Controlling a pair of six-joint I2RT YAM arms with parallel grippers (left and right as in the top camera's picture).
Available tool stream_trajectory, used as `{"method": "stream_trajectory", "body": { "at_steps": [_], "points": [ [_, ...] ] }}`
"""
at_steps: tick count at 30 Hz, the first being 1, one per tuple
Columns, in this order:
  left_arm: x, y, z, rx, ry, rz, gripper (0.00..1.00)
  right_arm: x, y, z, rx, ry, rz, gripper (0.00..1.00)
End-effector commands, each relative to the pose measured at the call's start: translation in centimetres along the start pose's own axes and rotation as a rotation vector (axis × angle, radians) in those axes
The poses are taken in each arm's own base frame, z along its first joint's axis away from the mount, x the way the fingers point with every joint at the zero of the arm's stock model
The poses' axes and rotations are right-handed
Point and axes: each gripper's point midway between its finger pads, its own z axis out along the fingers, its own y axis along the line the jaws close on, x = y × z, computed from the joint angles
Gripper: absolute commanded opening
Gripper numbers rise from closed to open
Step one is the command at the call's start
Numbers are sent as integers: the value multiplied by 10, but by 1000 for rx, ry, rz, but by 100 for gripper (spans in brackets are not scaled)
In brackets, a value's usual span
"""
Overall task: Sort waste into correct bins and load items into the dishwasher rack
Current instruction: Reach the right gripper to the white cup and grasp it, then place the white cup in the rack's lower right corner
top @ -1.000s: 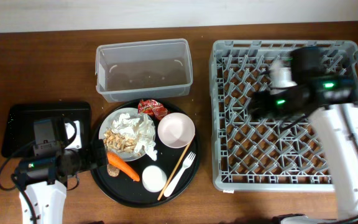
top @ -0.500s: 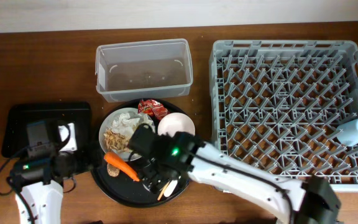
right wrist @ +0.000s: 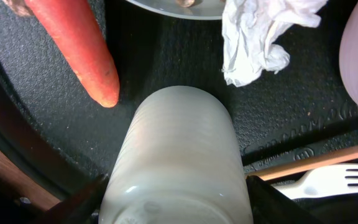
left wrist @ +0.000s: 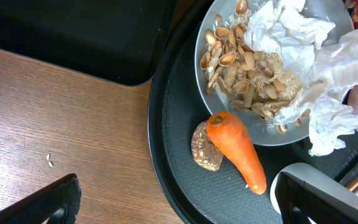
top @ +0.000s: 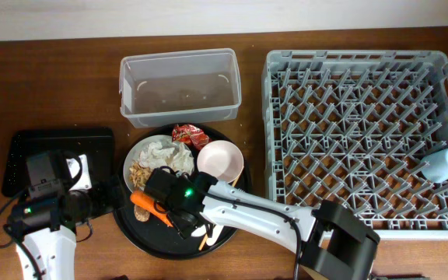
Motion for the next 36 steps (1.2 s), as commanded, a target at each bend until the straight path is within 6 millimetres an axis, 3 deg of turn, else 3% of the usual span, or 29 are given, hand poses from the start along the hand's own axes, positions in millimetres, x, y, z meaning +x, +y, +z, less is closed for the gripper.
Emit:
{"method": "stream_trajectory", "body": {
  "at_steps": [1, 4, 6, 9, 11, 12, 13, 14, 15, 17, 18, 19, 21, 22, 24, 26, 29, 34, 36],
  "points": [
    [-5, -2, -4, 14, -16, 20, 99, 7, -3, 6, 30, 19, 12, 64],
    [-5, -2, -4, 13, -16, 20, 99, 4, -3, -1, 21, -1, 14, 60],
    [-5, -2, -4, 13, -16, 20, 99, -7, -9, -22, 2, -50, 45, 58],
    [-5, -2, -4, 13, -16, 20, 99, -26, -38, -80, -32, -173, 129, 58],
    [-5, -2, -4, 13, -16, 20, 99, -32, -76, -133, -46, -287, 228, 58],
    [-5, -2, -4, 13, -16, 20, 99, -28, -106, -159, -38, -340, 302, 58],
    [-5, -2, -4, 13, -16, 20, 99, -23, -130, -174, -23, -368, 363, 58],
    [-5, -2, -4, 13, -16, 20, 99, -13, -161, -188, 15, -393, 441, 58],
    [-5, -2, -4, 13, -16, 20, 99, 6, -205, -205, 85, -415, 550, 57],
    [-5, -2, -4, 13, -16, 20, 99, 36, -264, -222, 160, -425, 684, 57],
    [-5, -2, -4, 13, -16, 20, 99, 53, -291, -226, 196, -416, 761, 57],
    [-5, -2, -4, 14, -16, 20, 99, 86, -335, -230, 255, -392, 900, 56],
    [-5, -2, -4, 13, -16, 20, 99, 116, -367, -235, 300, -384, 1020, 54],
    [-5, -2, -4, 14, -16, 20, 99, 143, -391, -240, 339, -379, 1108, 54],
    [-5, -2, -4, 13, -16, 20, 99, 178, -416, -244, 382, -367, 1229, 54],
    [-5, -2, -4, 13, -16, 20, 99, 203, -431, -239, 398, -340, 1316, 54],
    [-5, -2, -4, 13, -16, 20, 99, 240, -450, -211, 379, -233, 1445, 54],
    [-5, -2, -4, 13, -16, 20, 99, 279, -455, -168, 332, -105, 1570, 53],
    [-5, -2, -4, 13, -16, 20, 99, 286, -456, -160, 330, -95, 1591, 53]
  ]
}}
